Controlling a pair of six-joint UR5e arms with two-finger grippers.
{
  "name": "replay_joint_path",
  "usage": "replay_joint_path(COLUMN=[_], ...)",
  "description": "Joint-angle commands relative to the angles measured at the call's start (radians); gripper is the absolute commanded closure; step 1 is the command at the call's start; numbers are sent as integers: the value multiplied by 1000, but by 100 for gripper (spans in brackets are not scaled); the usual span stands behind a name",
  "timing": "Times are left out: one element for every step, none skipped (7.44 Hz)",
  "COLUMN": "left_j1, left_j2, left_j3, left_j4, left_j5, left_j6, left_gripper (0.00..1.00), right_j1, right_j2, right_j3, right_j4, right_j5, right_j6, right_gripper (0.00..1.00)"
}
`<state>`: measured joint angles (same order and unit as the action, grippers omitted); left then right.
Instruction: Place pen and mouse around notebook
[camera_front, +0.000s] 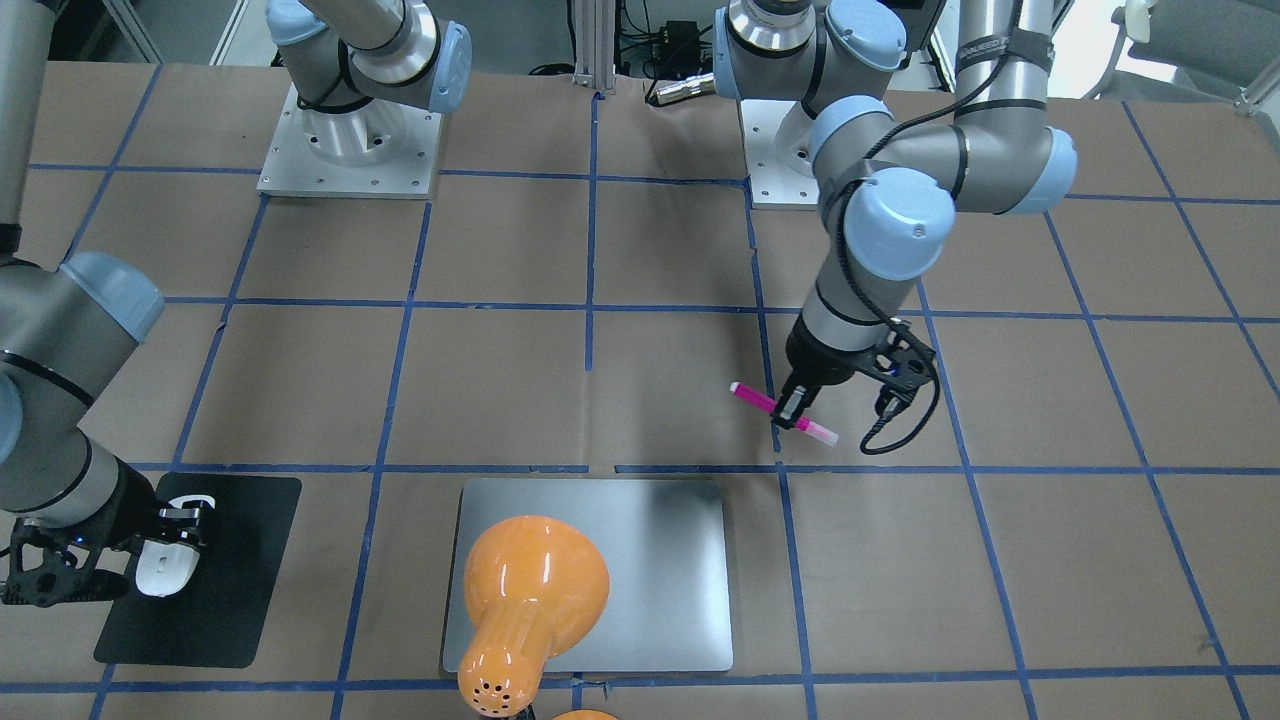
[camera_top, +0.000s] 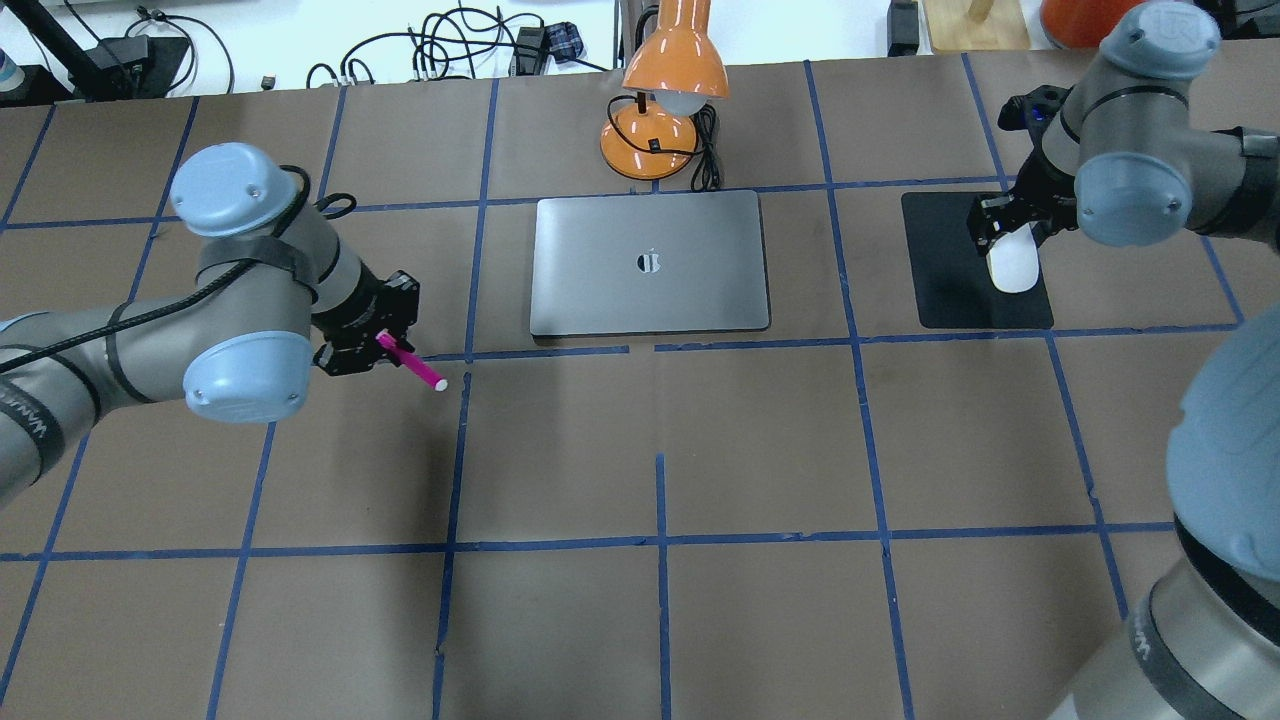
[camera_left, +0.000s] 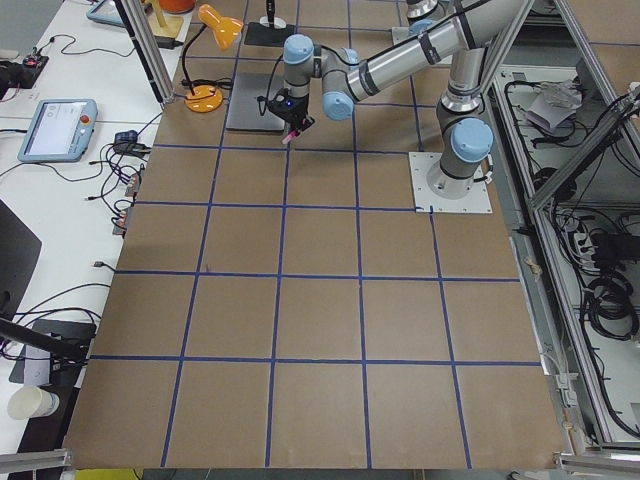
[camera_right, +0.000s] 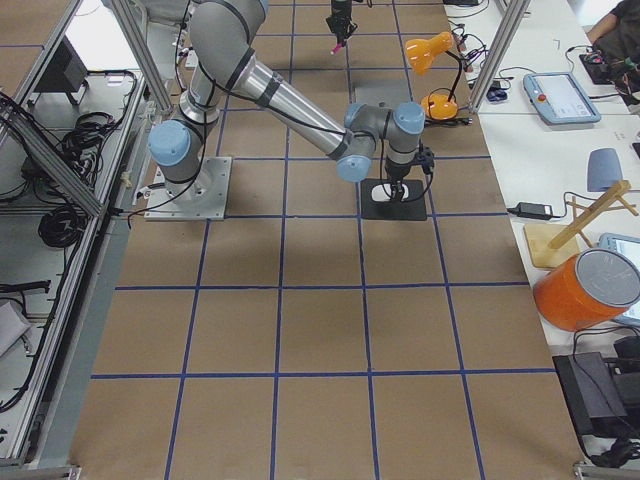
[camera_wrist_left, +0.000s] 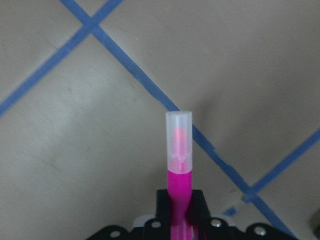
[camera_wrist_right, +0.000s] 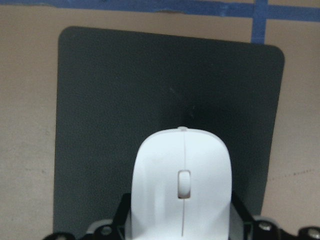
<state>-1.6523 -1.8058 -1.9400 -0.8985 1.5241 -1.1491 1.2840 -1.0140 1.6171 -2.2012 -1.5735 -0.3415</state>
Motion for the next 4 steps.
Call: replay_joint_path(left_j1=[-201,-254,-276,-291], left_j2=[-81,-113,-144,-159], left_j3=[53,59,68,61], left_j4=[9,18,77,79], left_j5=[-12,-6,-13,-12], left_j6=[-390,-487,-592,-662], left_gripper=[100,100,100,100], right_j1=[2,2,2,2], right_j2=[26,37,34,25], right_j3=[-6,-5,-6,-19], right_j4=[0,0,1,15], right_j5=[1,3,-8,-17], right_j6=[6,6,7,7], right_gripper=[37,0,0,0])
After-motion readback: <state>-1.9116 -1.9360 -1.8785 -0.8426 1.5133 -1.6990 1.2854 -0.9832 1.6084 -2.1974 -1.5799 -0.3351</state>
